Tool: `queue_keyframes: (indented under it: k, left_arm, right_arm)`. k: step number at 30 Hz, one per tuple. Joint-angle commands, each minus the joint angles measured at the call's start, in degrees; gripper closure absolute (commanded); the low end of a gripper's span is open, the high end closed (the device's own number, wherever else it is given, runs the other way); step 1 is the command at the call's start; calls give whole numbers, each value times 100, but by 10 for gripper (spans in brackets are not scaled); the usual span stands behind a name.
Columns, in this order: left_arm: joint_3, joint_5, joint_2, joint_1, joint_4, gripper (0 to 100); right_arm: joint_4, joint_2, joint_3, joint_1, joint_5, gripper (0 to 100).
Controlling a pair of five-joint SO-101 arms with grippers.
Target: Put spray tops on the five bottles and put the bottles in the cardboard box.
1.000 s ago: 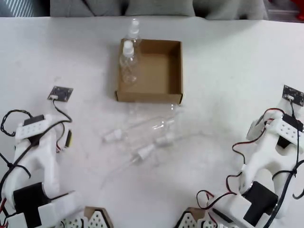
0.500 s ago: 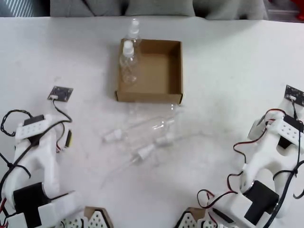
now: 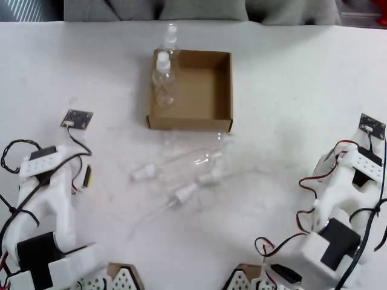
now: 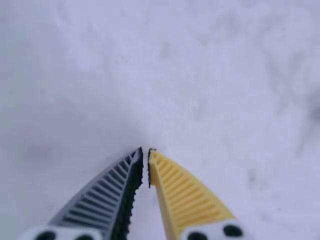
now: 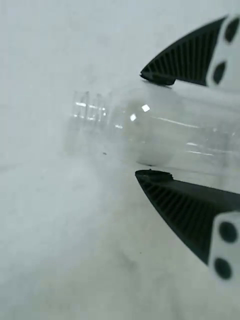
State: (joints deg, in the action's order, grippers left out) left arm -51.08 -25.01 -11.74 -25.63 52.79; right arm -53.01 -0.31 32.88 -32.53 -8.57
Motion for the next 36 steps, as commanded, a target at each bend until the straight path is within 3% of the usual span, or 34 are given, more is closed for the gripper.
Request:
queue_keyframes:
  k: [1,28,30,35,36]
  left_arm:
    - [220,-53,-31,92,0,950]
    - [220,-53,-31,101,0,950]
    - [220,-53,-31,101,0,950]
    - [220,-53,-31,101,0,950]
    - [220,-53,-31,101,0,950]
  right_arm:
    - [189,57,-334,-57,53,745]
    - [259,848,-862,-48,35,748]
    - [259,848,-879,-48,18,777]
    - [312,857,-888,-48,0,981]
    - [347,857,-888,-48,0,985]
